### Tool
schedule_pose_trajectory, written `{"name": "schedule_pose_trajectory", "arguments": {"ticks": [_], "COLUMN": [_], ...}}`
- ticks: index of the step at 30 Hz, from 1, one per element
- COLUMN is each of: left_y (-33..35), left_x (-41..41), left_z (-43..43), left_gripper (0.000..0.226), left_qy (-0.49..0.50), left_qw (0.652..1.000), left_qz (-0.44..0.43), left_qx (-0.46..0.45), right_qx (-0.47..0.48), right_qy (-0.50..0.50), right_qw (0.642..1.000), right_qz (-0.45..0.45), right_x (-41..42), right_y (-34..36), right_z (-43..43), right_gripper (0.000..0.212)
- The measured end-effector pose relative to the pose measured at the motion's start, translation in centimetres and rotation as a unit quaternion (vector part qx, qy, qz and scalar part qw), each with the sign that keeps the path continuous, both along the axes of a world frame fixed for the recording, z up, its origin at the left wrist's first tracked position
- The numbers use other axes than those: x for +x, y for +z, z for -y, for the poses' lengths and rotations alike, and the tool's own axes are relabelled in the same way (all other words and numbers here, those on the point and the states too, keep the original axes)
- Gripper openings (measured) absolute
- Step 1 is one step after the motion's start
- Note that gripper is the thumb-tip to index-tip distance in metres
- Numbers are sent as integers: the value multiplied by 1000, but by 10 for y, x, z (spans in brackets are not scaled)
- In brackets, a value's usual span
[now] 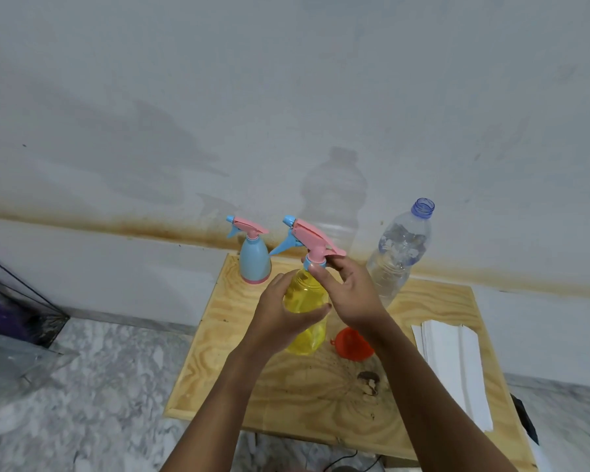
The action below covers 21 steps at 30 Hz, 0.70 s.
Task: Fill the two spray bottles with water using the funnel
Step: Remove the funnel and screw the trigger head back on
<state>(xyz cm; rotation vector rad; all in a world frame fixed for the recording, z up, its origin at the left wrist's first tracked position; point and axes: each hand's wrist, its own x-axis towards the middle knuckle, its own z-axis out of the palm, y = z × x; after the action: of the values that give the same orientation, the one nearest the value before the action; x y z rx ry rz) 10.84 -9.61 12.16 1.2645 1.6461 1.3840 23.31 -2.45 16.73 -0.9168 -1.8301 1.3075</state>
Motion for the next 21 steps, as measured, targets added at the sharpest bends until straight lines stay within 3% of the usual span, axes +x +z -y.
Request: {"name": "schedule_pose_trajectory", "arguments": {"ticks": [4, 9, 12, 15, 21], "left_y": [-6, -9, -6, -10, -43], "left_x": [0, -8, -6, 0, -26], "left_z": [-1, 7, 11, 15, 31], "left_gripper": [62, 61, 48, 40, 78], "left_qy": [-2, -65, -136, -154, -146], "left_qw": [1000, 997, 989, 985, 965], "left_qz": [-24, -13, -26, 17, 10], "left_qx": [5, -41, -57, -81, -218], "right_qx": [21, 3, -34, -86, -123], "right_qy": [-67, -14, 29, 83, 73], "right_qw": [997, 1000, 999, 993, 990], "right_qz": [-18, -10, 9, 21, 13], "right_x": [-9, 0, 0, -6, -9], "right_y": [-15, -6, 1, 1, -10], "right_z": [12, 7, 2, 0, -4], "right_gripper": [28, 16, 25, 26, 18]}}
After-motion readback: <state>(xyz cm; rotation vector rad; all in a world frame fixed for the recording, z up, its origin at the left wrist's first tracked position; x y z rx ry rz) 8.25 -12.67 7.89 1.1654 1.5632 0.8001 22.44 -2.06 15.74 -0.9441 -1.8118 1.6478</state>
